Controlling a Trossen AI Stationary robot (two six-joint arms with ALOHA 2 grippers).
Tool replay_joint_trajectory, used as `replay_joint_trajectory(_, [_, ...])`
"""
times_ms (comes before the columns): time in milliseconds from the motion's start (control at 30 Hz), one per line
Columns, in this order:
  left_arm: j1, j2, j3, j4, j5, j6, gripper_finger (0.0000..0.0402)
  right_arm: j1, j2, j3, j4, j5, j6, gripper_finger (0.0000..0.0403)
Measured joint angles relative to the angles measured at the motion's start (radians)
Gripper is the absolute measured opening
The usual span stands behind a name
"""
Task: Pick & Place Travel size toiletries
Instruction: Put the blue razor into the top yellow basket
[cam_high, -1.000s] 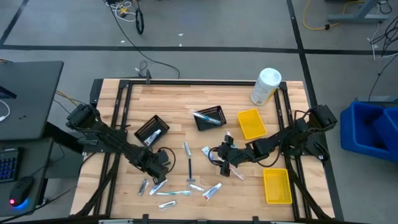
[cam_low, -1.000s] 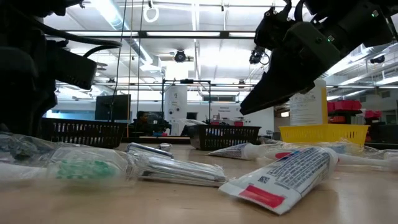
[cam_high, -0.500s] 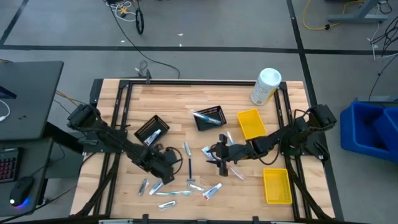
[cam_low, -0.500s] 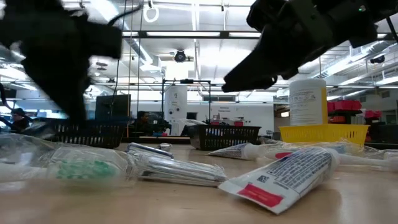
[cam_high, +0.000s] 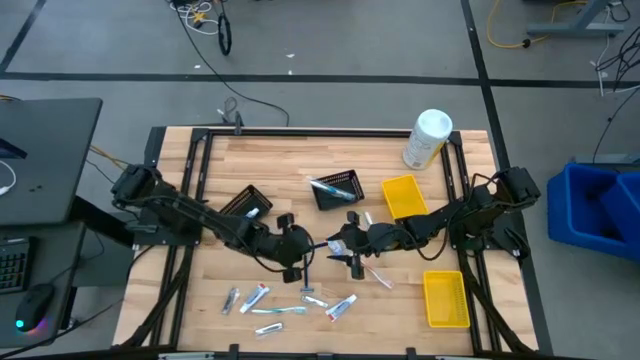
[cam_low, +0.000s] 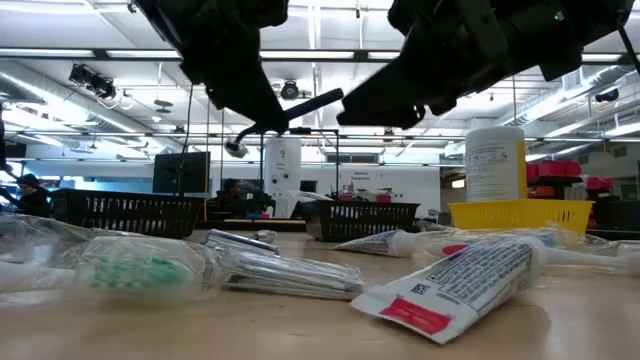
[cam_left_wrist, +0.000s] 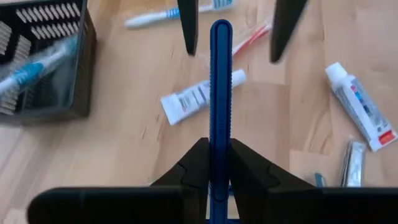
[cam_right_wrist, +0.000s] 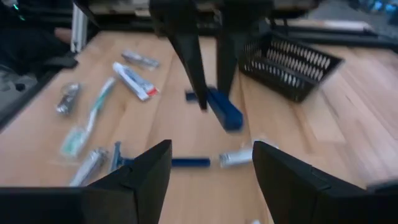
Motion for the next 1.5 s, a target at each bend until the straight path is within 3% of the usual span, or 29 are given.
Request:
replay_joint_trajectory(133, [0.021,0.0,0.0,0.011,0.012,0.036,0.0056,-0.011,0.0,0.0,0.046,-0.018,-0.01,0.0236])
replay_joint_trajectory(533, [0.075,-0.001,0.0,0.04,0.018,0.094,0.0056,-0.049,0.0,0.0,0.047,-0.018,-0.007,0.0168])
replay_joint_trajectory(767, [0.097,-0.001,0.0,0.044,0.05,0.117,0.0053,-0.053,0.0,0.0,0.049,-0.024,-0.007,0.0149])
replay_joint_trajectory(1500, [0.103,-0.001,0.0,0.044,0.067,0.134,0.006,-0.064,0.0,0.0,0.047,-0.023,0.001,0.0074])
